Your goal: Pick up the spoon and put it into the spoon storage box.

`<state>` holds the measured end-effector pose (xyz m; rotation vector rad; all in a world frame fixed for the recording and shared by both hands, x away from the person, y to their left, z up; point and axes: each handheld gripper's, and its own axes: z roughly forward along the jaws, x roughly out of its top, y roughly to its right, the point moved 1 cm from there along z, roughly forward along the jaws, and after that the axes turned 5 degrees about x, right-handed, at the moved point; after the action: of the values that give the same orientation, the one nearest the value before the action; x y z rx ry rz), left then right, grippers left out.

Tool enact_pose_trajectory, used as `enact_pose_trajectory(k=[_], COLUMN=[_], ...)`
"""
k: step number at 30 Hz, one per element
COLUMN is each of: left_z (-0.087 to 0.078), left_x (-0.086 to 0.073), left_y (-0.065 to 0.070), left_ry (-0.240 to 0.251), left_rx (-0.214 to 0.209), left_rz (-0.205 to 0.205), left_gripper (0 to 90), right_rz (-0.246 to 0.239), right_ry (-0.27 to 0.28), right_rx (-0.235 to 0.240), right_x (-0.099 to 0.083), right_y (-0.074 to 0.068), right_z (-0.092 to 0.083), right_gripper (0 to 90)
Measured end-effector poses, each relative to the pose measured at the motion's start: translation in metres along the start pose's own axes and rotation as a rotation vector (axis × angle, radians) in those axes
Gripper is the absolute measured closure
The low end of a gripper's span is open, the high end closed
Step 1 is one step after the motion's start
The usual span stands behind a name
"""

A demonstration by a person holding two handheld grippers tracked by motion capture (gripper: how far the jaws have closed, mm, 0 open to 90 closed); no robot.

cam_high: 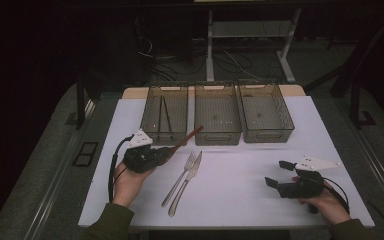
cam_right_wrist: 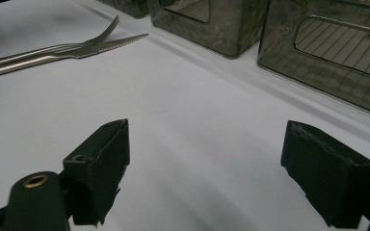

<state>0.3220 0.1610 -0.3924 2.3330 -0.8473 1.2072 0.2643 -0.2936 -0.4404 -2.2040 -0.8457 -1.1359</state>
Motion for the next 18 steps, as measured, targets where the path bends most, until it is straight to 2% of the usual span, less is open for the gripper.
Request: enact_pose_trajectory(k=[13, 16, 17, 18], left_z=[0.011, 0.015, 0.017, 0.018], left_x=[0.021, 0.027, 0.029, 0.031], left_y=[-0.009, -0.01, -0.011, -0.013], left_ry=[0.046, 0.052, 0.056, 0.056], left_rx=[0.012, 0.012, 0.006, 0.004], left_rz=[-0.019, -0.013, -0.017, -0.013], left_gripper=[80.4, 80.4, 80.4, 80.4], right_rz=[-0.016, -0.023, -0.025, -0.022], right_ry=[0.0, -0.001, 0.0, -0.004], right_rx=[0.006, 0.016, 0.019, 0.034], right_x=[0.001, 0.001, 0.001, 0.002], right_y=[-0.002, -0.003, -0.004, -0.005], right_z=[0.001, 0.003, 0.003, 0.003], right_gripper=[16.5, 16.0, 13.2, 12.8])
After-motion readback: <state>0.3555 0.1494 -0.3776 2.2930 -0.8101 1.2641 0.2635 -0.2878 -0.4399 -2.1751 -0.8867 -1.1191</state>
